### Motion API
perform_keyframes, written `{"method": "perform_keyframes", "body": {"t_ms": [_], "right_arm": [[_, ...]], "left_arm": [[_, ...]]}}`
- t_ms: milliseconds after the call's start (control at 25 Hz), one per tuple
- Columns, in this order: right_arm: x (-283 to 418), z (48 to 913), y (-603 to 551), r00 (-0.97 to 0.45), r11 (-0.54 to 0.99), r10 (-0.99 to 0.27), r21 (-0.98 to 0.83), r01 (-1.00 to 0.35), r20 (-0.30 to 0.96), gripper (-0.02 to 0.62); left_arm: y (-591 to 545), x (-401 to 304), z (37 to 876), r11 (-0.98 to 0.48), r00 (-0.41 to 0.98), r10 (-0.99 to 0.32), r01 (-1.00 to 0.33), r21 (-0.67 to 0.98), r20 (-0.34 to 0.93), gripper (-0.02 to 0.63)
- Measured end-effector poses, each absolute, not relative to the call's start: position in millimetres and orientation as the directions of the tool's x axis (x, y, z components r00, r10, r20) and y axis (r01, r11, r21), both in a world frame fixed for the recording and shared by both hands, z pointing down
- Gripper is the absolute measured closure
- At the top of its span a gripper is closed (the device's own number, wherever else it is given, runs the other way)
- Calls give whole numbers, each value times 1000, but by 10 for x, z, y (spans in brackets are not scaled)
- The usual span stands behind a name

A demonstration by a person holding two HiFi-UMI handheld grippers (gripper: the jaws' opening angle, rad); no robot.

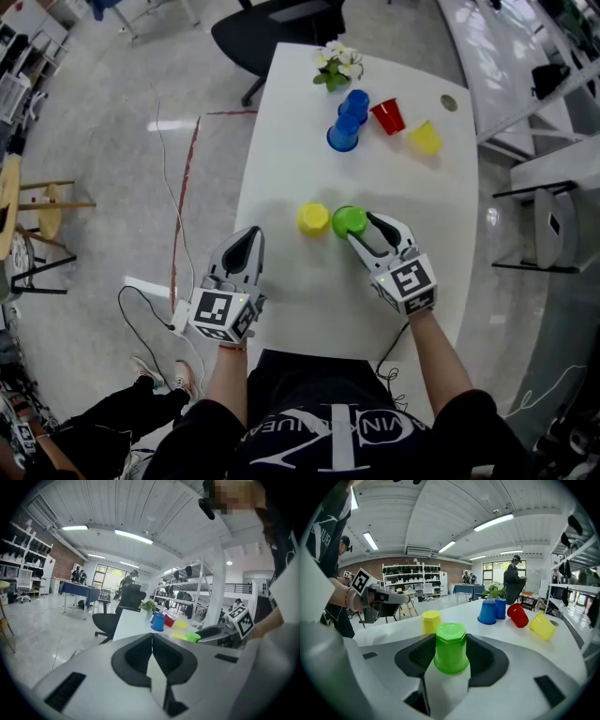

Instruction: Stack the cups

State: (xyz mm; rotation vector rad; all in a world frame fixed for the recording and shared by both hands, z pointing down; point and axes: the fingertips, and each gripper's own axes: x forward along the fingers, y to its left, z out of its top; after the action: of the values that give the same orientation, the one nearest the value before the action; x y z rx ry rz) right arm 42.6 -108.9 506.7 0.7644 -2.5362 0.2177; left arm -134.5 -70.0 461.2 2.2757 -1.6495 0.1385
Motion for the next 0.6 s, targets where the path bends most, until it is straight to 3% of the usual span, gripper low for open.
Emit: {"method": "perform_keyframes", "body": {"t_ms": [400,600], "right_arm": [[345,5039,-1043,-743,845,-456,-24,-535,490,380],[288,4845,-1038,-792,859,-415,-93,-503,448,322]], "left_arm": [[-712,-1355,4620,-273,326,-905,-938,213,273,601],[-732,-1351,4629,-278,330,-905,-936,213,269,601]]}}
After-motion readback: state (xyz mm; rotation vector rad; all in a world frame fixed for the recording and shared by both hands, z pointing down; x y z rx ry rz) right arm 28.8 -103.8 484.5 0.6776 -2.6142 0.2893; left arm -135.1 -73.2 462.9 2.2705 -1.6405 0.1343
